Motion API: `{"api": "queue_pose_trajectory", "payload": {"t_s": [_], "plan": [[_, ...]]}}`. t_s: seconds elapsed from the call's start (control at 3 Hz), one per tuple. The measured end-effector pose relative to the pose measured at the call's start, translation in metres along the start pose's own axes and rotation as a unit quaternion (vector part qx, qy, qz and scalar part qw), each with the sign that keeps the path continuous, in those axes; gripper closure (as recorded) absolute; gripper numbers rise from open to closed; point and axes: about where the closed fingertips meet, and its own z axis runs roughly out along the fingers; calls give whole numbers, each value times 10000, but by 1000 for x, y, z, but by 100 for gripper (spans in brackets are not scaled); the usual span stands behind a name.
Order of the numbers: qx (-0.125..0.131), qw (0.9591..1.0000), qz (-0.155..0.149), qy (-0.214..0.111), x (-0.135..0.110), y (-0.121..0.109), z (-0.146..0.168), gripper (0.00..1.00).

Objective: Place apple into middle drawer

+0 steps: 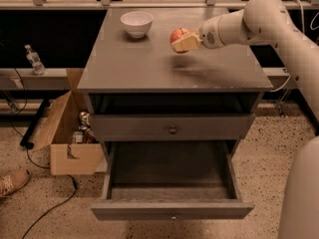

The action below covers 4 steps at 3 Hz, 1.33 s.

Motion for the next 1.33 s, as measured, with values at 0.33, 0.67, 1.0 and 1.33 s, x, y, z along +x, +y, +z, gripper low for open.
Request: {"api": "queue_pose_trajectory", "payload": {"t_s": [0.33,0.67,1.0,1.33], "plan": [[-14,9999,-52,102,7,5,-6,100],[49,9998,-126,172,15,21,-36,100],[76,9992,-214,314,28,54,-74,100],[-83,9987,-210,464,54,112,-115,100]]}}
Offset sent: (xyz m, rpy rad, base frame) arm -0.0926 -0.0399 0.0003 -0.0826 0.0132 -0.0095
